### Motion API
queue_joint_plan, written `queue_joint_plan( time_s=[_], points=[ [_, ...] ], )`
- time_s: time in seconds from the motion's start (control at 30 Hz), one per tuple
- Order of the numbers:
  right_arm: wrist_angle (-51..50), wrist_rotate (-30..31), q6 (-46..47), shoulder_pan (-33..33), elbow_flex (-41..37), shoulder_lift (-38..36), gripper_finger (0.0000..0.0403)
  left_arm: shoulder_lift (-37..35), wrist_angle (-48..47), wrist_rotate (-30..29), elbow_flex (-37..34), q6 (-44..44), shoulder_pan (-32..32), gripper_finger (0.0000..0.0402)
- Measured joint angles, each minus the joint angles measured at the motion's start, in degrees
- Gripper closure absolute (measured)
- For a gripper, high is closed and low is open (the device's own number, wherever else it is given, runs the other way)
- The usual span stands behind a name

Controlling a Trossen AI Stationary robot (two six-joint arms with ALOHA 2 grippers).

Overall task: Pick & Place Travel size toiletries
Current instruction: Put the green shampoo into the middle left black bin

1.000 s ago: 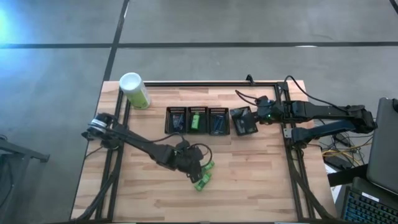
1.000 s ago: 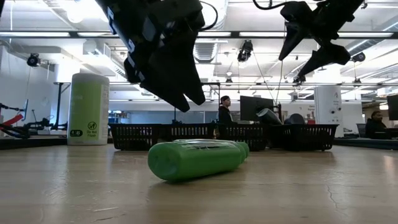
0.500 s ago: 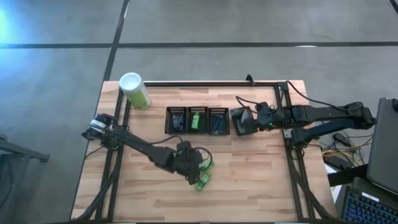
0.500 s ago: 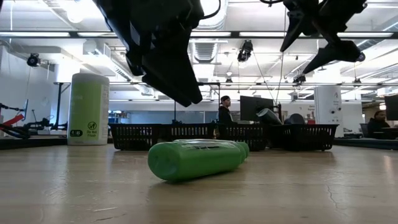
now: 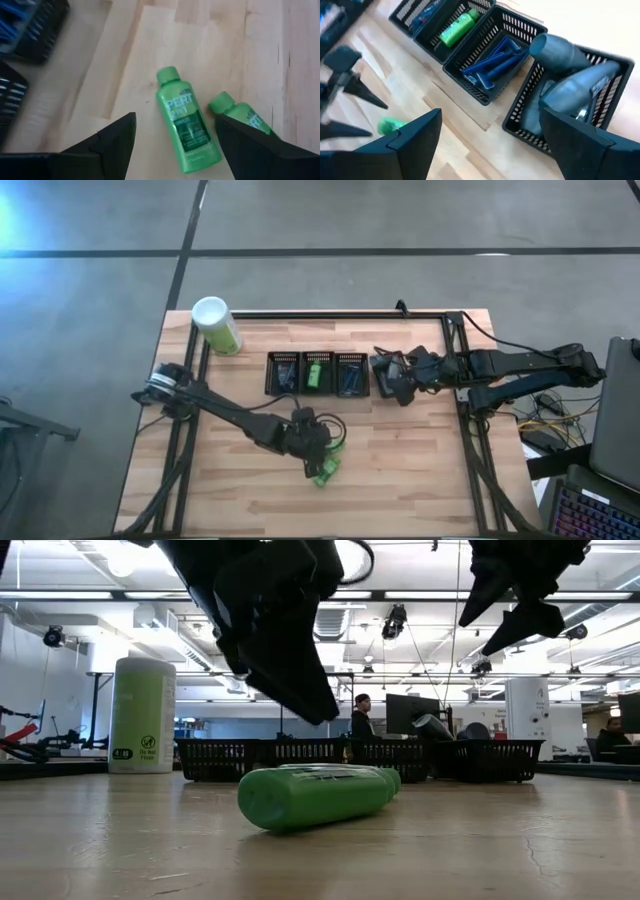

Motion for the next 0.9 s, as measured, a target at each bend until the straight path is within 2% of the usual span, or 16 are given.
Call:
queue_joint_plan(
  time_s=[0.23,0.4,0.5,0.9],
  points=[
    [-0.6,0.1,-11.4,0.0,-0.5,0.0,0.0040,2.9,0.4,7.4,0.0,-1.4,-1.5,0.0126],
    [-2.2,0.2,-14.6,0.0,-0.7,0.0,0.0035,3.6,1.2,6.4,0.0,-10.5,-2.3,0.0126],
    [-2.7,1.3,-15.4,0.0,-0.9,0.0,0.0035,3.8,1.1,3.6,0.0,-15.2,-2.3,0.0126],
    [-2.7,2.8,-14.9,0.0,-3.0,0.0,0.0035,7.9,2.5,2.4,0.0,-17.5,-2.3,0.0126]
  ],
)
